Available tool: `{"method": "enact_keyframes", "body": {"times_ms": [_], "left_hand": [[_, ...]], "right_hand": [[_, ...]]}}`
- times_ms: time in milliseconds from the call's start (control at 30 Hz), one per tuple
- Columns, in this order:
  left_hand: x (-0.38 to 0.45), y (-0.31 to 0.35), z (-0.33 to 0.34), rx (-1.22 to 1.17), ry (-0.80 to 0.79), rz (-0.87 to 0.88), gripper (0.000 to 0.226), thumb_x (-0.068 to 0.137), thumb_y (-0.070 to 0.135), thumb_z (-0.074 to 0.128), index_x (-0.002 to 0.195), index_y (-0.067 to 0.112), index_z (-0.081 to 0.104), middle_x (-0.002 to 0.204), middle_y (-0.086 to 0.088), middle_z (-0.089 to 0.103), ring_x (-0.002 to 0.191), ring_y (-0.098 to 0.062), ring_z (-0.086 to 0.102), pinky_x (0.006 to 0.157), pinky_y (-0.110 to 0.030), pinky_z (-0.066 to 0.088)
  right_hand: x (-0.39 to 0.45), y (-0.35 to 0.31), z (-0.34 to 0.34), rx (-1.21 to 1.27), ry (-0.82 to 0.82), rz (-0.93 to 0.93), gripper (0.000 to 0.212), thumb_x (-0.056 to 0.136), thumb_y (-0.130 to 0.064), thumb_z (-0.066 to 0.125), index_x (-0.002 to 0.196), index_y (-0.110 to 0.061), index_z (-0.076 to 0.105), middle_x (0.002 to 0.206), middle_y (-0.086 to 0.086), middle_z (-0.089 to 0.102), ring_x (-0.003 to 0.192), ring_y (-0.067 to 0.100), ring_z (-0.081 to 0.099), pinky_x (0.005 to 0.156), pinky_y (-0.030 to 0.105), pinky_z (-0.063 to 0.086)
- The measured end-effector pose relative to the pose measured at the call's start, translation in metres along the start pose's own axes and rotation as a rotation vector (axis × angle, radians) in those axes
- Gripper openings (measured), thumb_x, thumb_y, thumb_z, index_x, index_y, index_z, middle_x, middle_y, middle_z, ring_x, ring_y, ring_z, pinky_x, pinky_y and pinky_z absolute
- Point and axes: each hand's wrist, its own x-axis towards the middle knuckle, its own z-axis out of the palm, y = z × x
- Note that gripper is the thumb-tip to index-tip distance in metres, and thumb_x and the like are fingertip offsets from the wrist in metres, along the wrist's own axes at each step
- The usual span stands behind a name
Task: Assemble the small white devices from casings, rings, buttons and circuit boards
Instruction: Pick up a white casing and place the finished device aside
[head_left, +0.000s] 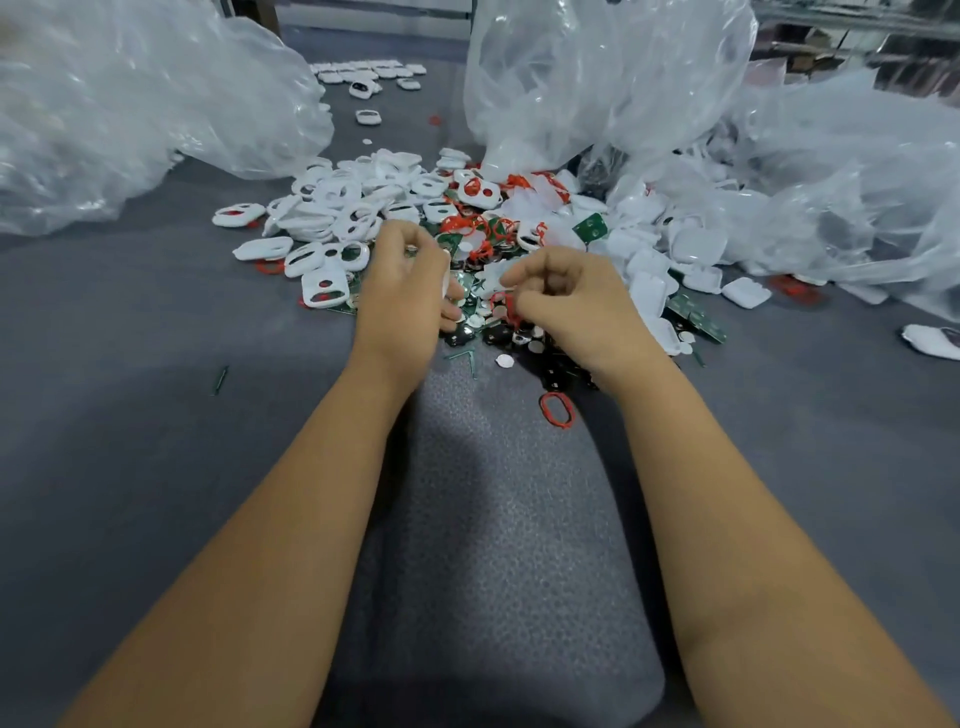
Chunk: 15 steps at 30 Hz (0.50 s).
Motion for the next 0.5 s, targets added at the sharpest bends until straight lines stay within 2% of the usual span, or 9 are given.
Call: {"method": "enact_keyframes", "body": {"times_ms": [100,200,333,367,433,500], "left_hand": [[0.0017,0.0004,0.0016,-0.093,0.002,-0.029,0.025,0.088,0.009,0.035,0.069,0.01,0.051,0.063,-0.006,0.05,0.059,-0.022,0.049,0.049,-0.026,0.043],[0.0054,-0.0038,-0.0003,-0.02,0.018,-0.017,0.035,0.094,0.019,0.051,0.06,0.012,0.054,0.053,0.002,0.056,0.057,-0.015,0.06,0.055,-0.027,0.052],[0.0051,-0.0058,-0.0007,0.084,-0.144,0.066,0.017,0.089,0.033,0.068,0.077,0.023,0.072,0.077,-0.019,0.07,0.05,-0.011,0.053,0.049,-0.02,0.044],[0.0044,-0.0063,-0.0005,0.087,-0.178,0.085,0.013,0.086,0.036,0.069,0.078,0.028,0.075,0.077,-0.014,0.071,0.05,-0.01,0.053,0.049,-0.019,0.044],[0.0041,-0.006,0.0018,0.061,-0.189,0.103,0.004,0.08,0.036,0.075,0.077,0.034,0.076,0.072,0.005,0.072,0.053,-0.006,0.055,0.052,-0.016,0.045],[0.0048,-0.0066,0.0042,0.063,-0.168,0.133,0.008,0.077,0.028,0.081,0.081,0.031,0.075,0.076,0.011,0.072,0.066,-0.002,0.062,0.064,-0.015,0.048]], "right_hand": [[0.0036,0.0022,0.0005,0.139,0.079,0.022,0.025,0.082,0.005,0.055,0.082,-0.017,0.068,0.056,-0.007,0.054,0.053,0.008,0.047,0.051,0.017,0.038],[0.0052,0.0028,0.0011,0.216,0.096,0.036,0.022,0.084,0.006,0.056,0.085,-0.012,0.069,0.064,0.003,0.062,0.053,0.008,0.054,0.05,0.02,0.042],[0.0051,0.0038,0.0045,0.243,0.136,0.017,0.018,0.087,0.006,0.058,0.089,-0.008,0.07,0.074,0.014,0.066,0.059,0.013,0.059,0.057,0.023,0.051],[0.0049,0.004,0.0052,0.241,0.158,0.005,0.018,0.086,0.006,0.059,0.089,-0.008,0.07,0.074,0.014,0.066,0.059,0.013,0.06,0.059,0.023,0.052],[0.0048,0.0044,0.0061,0.241,0.199,-0.008,0.017,0.086,0.005,0.061,0.089,-0.009,0.07,0.072,0.011,0.066,0.06,0.012,0.061,0.06,0.022,0.053],[0.0047,0.0044,0.0069,0.28,0.223,-0.005,0.017,0.086,0.005,0.062,0.09,-0.01,0.07,0.074,0.011,0.068,0.062,0.013,0.064,0.061,0.022,0.054]]}}
